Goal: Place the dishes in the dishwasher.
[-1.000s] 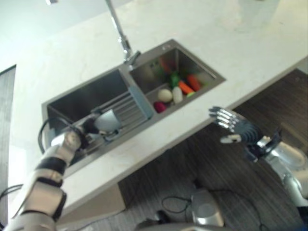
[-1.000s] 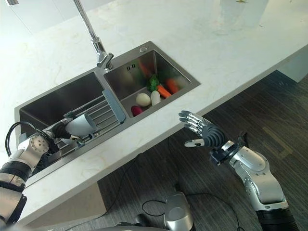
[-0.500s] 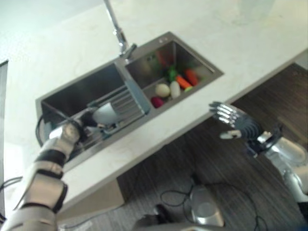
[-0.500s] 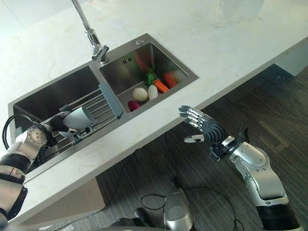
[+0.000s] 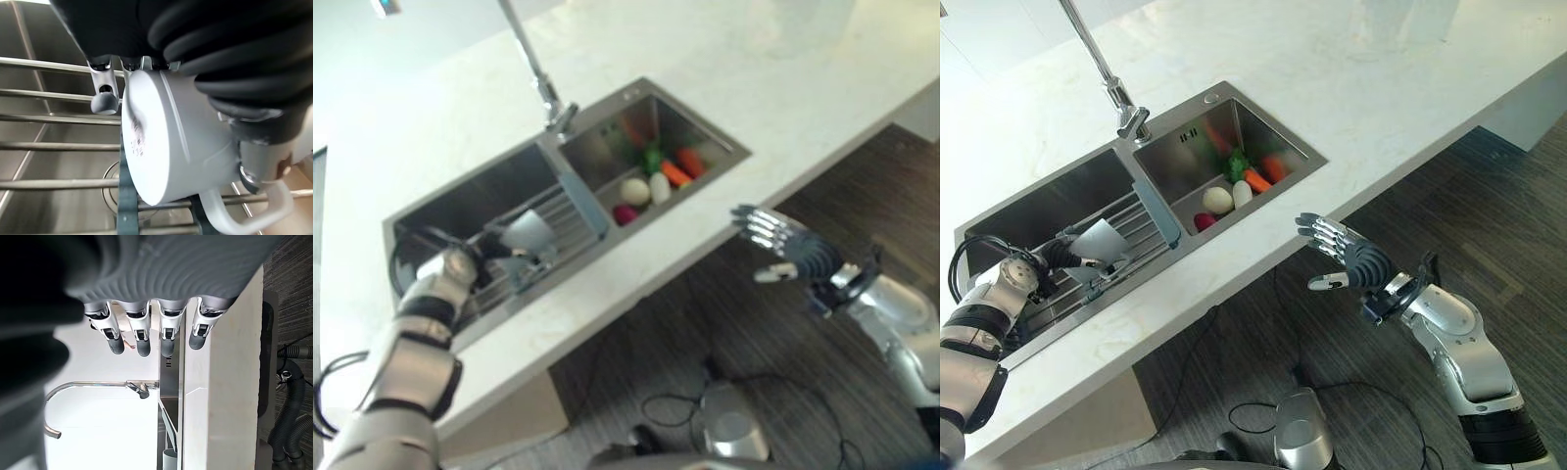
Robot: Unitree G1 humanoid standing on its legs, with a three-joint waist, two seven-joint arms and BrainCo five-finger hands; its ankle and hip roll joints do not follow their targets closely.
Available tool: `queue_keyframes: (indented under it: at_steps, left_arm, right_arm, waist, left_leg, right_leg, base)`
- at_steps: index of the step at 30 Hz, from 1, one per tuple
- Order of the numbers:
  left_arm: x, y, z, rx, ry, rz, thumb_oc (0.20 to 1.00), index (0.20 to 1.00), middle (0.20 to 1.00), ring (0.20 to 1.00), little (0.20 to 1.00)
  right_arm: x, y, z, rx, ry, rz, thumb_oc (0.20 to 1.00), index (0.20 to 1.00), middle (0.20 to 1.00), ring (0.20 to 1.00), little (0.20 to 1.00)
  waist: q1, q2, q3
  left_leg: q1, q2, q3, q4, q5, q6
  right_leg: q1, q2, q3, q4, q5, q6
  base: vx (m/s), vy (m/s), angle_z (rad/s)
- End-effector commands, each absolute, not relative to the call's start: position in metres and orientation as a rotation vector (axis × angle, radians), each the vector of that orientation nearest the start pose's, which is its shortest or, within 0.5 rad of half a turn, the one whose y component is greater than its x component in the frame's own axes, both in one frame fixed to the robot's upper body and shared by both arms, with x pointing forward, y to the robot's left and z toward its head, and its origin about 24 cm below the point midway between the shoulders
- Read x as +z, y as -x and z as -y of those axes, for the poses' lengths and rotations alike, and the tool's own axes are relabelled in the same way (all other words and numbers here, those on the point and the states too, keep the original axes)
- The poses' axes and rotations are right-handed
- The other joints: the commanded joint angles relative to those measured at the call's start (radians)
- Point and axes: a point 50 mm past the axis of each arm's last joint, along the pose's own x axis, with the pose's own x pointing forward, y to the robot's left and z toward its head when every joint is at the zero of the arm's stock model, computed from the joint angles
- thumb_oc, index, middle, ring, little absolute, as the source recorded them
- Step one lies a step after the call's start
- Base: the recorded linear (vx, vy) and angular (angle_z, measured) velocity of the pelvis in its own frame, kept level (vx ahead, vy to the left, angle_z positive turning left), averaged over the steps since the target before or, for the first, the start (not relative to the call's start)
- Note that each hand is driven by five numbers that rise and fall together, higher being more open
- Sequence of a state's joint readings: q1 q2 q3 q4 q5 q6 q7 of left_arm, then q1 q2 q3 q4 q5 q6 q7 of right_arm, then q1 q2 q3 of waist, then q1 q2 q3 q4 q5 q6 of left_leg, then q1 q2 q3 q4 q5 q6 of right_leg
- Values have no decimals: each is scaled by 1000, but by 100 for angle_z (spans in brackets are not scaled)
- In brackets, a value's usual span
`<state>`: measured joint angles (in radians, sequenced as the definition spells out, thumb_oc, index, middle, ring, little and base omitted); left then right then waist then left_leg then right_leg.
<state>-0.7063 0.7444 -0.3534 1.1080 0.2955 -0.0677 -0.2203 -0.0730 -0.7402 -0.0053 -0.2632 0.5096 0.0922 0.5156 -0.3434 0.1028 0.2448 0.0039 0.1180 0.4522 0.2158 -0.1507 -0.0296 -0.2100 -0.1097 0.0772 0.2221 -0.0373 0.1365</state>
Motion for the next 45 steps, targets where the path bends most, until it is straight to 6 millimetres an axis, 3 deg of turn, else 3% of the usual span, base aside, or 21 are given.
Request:
queue_keyframes:
  at_steps: [1,10,14,16,23,27,31,33,37,41,45]
  left_arm:
    - [25,-306,-331,-195,-1151,-673,200,200,200,200,200]
    - [47,-310,-311,-106,-1148,-334,200,200,200,200,200]
    - [73,-304,-306,-63,-1248,-118,200,200,200,200,200]
    - [79,-301,-306,-30,-1253,-81,200,200,200,200,200]
    - [123,-274,-327,334,-1231,153,200,200,200,200,200]
    - [136,-260,-331,573,-1020,320,200,200,200,200,200]
    - [145,-250,-324,661,-840,472,200,200,200,200,200]
    - [150,-247,-321,662,-752,521,200,200,200,200,200]
    - [150,-235,-302,580,-412,618,200,200,200,200,200]
    - [148,-217,-282,513,-322,664,200,200,200,200,200]
    - [147,-197,-277,438,-175,670,200,200,200,200,200]
  right_arm:
    - [164,-246,194,734,285,263,1000,1000,1000,1000,1000]
    - [151,-238,201,664,248,259,1000,1000,1000,1000,1000]
    - [147,-234,206,620,229,260,1000,1000,1000,1000,1000]
    - [145,-233,207,614,223,258,1000,1000,1000,1000,1000]
    - [136,-229,207,563,181,259,1000,1000,1000,1000,1000]
    - [129,-229,204,549,159,253,1000,1000,1000,1000,1000]
    - [124,-228,199,541,131,249,1000,1000,1000,1000,1000]
    - [125,-226,198,545,124,250,1000,1000,1000,1000,1000]
    - [122,-222,190,555,97,275,1000,1000,1000,1000,1000]
    - [129,-217,186,554,87,320,1000,1000,1000,1000,1000]
    - [139,-213,188,558,72,371,1000,1000,1000,1000,1000]
  waist:
    - [3,-51,-45]
    - [61,-50,-51]
    - [95,-50,-56]
    - [100,-51,-57]
    - [158,-73,-72]
    - [180,-86,-86]
    - [193,-98,-104]
    - [196,-100,-112]
    - [219,-106,-128]
    - [261,-110,-133]
    - [320,-111,-113]
  left_leg:
    - [-82,69,-88,84,-33,-66]
    - [-78,67,-119,84,-31,-62]
    - [-80,64,-139,84,-33,-62]
    - [-79,62,-145,84,-34,-61]
    - [-81,58,-183,84,-36,-58]
    - [-79,59,-197,84,-40,-60]
    - [-73,64,-205,84,-46,-63]
    - [-70,66,-208,84,-48,-64]
    - [-63,75,-227,84,-54,-66]
    - [-55,92,-256,84,-44,-80]
    - [-58,99,-308,84,-5,-109]
  right_leg:
    - [-22,-87,3,78,-76,100]
    - [2,-106,-38,78,-77,99]
    - [10,-113,-57,78,-80,96]
    - [15,-114,-62,78,-82,96]
    - [41,-132,-104,78,-97,92]
    - [54,-138,-120,78,-107,89]
    - [66,-139,-132,78,-116,86]
    - [72,-138,-138,78,-120,83]
    - [92,-126,-157,78,-141,66]
    - [117,-104,-185,78,-165,37]
    - [144,-80,-222,78,-178,4]
  base:
    - [-15,-52,0]
    - [-15,-64,2]
    - [14,-58,8]
    - [17,-37,18]
    - [11,-54,19]
    - [22,-58,22]
    - [34,-83,14]
    - [29,-105,7]
    - [24,-176,10]
    - [4,-261,27]
    - [-16,-288,47]
